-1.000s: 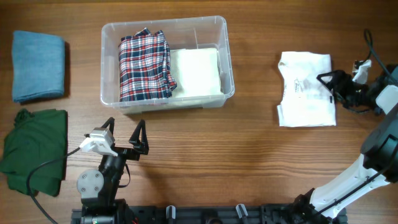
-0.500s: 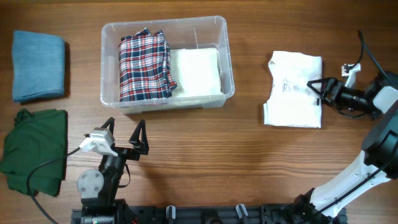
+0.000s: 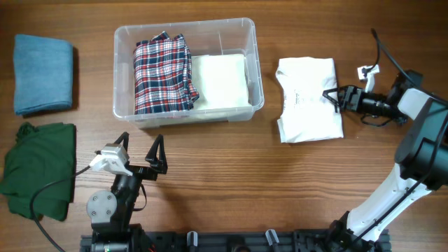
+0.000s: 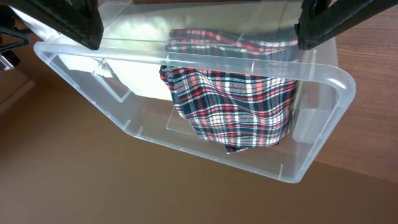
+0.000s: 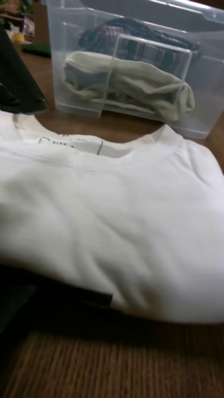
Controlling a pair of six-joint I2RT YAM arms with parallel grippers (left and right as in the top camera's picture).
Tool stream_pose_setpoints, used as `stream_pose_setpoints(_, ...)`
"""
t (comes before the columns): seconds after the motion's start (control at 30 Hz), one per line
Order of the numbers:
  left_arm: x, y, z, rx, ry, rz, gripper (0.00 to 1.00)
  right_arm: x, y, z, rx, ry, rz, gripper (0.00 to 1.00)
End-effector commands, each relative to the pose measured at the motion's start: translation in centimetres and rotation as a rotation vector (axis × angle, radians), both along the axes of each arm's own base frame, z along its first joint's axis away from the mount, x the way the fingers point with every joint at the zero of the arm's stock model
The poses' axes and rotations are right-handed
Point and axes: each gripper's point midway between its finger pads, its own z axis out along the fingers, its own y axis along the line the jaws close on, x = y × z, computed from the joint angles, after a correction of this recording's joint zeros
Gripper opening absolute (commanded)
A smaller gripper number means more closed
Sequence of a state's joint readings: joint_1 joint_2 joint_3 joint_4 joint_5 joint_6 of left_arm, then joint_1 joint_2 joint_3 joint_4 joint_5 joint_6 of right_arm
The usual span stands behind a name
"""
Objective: Pack container
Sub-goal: 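Drag the white T-shirt leftward toward the container with the right gripper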
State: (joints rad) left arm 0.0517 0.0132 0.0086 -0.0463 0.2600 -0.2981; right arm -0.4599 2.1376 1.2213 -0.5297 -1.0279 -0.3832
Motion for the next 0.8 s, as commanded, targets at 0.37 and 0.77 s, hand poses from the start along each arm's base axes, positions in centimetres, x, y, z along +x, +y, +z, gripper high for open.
stream_pose_setpoints(0.37,0.0,-0.1,-0.2,0.002,0.004,-0.002,1.00,-3.0,-2.3,-9.1,-0.295,0.273,-0.052,0.59)
stream_pose_setpoints(0.77,0.0,-0.1,-0.2,0.002,0.004,-0.002,1.00,-2.5,-3.5,-10.5,-0.477,0.278,-0.042,0.49)
